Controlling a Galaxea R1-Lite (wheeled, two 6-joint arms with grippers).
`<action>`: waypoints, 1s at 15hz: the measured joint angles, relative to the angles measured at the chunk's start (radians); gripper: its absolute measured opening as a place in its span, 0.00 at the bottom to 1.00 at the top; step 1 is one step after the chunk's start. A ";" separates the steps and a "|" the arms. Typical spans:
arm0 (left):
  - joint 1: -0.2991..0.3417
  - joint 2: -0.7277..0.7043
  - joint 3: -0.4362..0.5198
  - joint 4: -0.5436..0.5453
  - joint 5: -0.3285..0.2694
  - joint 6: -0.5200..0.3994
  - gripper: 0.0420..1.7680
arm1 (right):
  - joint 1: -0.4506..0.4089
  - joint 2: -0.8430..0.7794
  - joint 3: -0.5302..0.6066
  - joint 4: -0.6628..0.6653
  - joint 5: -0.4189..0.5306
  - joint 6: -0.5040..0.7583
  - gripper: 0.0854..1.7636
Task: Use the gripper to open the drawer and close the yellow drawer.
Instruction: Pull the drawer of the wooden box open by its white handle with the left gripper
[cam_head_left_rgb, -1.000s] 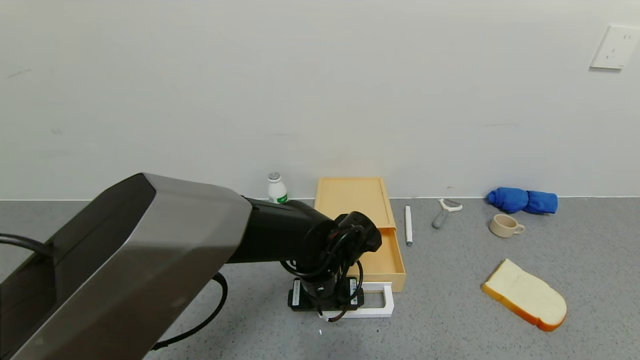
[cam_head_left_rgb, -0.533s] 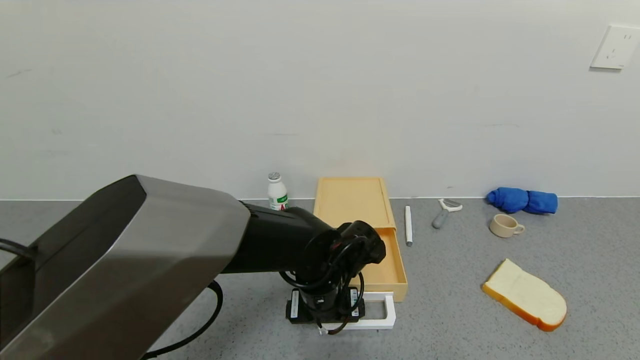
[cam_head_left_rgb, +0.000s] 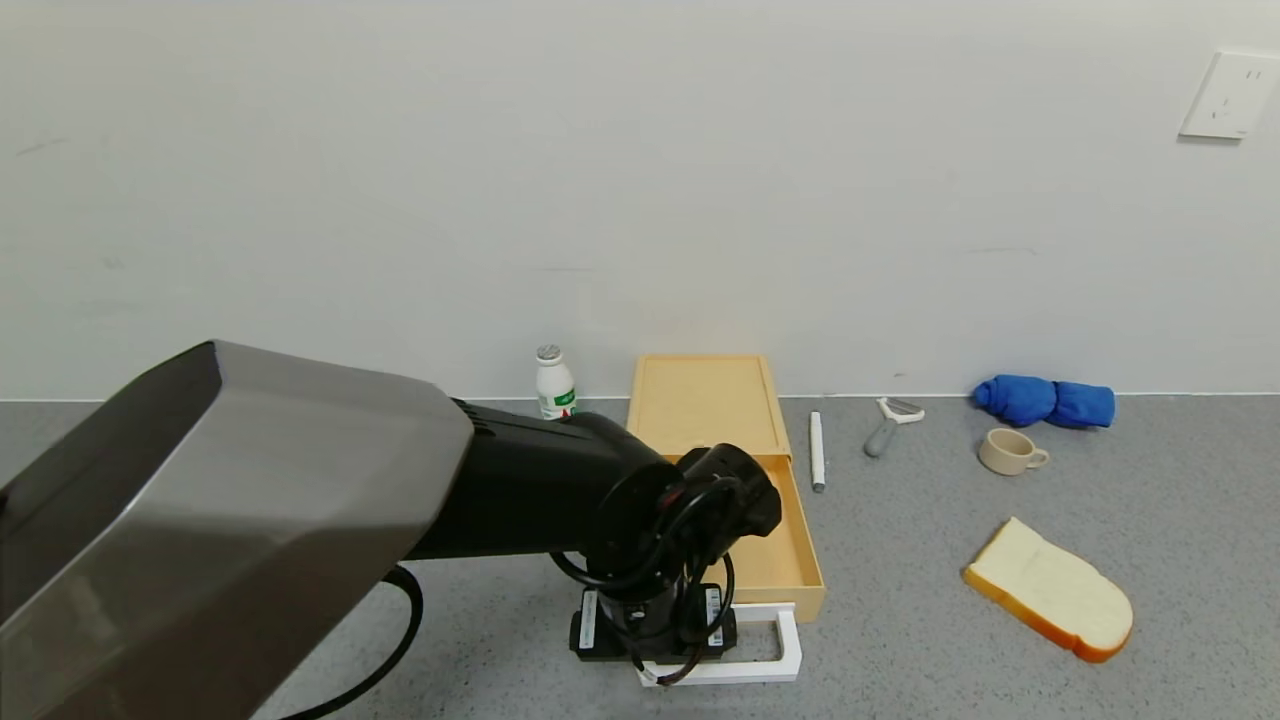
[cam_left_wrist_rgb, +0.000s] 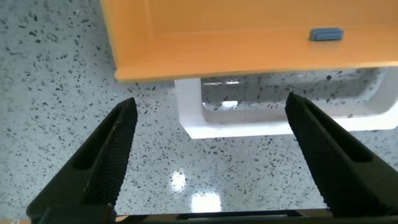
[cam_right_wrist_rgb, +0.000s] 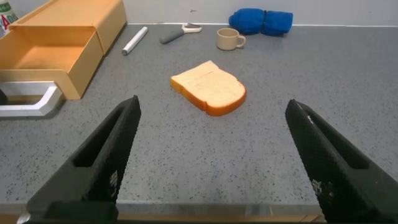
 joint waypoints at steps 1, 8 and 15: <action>0.000 -0.010 0.000 0.001 0.003 0.000 0.97 | 0.000 0.000 0.000 0.000 0.000 0.000 0.97; 0.002 -0.184 0.003 0.053 0.010 0.083 0.97 | 0.000 0.000 0.000 0.000 0.000 0.000 0.97; 0.044 -0.389 0.134 -0.053 -0.063 0.370 0.97 | 0.000 0.000 0.000 0.000 0.000 0.000 0.97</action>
